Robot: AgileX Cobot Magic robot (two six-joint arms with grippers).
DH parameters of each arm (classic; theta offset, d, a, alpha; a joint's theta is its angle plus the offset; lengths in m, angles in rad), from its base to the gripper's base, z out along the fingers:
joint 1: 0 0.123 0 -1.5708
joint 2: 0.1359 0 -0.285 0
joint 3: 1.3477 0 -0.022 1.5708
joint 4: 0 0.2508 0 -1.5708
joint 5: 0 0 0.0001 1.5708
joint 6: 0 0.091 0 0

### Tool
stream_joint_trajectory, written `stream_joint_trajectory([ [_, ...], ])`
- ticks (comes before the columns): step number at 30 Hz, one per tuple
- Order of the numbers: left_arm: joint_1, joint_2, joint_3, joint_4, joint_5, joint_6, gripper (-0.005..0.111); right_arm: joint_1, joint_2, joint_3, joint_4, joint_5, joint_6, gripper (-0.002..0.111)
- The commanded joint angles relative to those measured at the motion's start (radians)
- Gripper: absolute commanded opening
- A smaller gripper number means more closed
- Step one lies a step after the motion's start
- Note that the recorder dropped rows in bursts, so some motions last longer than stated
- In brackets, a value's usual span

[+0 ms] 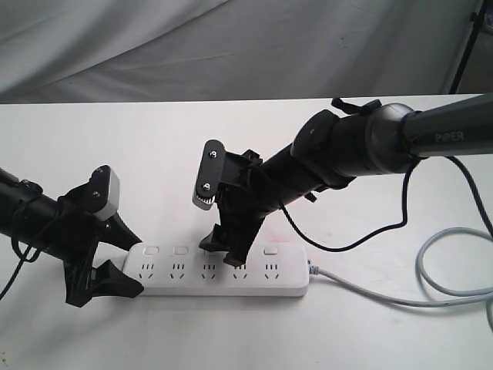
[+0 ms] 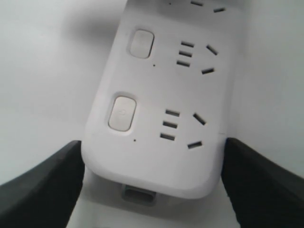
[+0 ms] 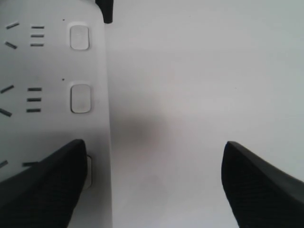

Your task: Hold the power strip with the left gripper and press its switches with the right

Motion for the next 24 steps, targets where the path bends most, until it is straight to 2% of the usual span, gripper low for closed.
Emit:
stream_joint_trajectory([
  [1,-0.007,-0.001,0.004,0.003,-0.002,0.003,0.028,-0.003,0.017,0.006,-0.067,-0.010,-0.008,0.072],
  [10,-0.007,-0.001,0.004,0.003,-0.002,0.003,0.028,0.022,0.039,0.006,-0.164,-0.040,0.044,0.072],
  [24,-0.007,-0.001,0.004,0.003,-0.002,0.003,0.028,0.020,-0.094,0.006,-0.069,0.049,0.043,0.072],
])
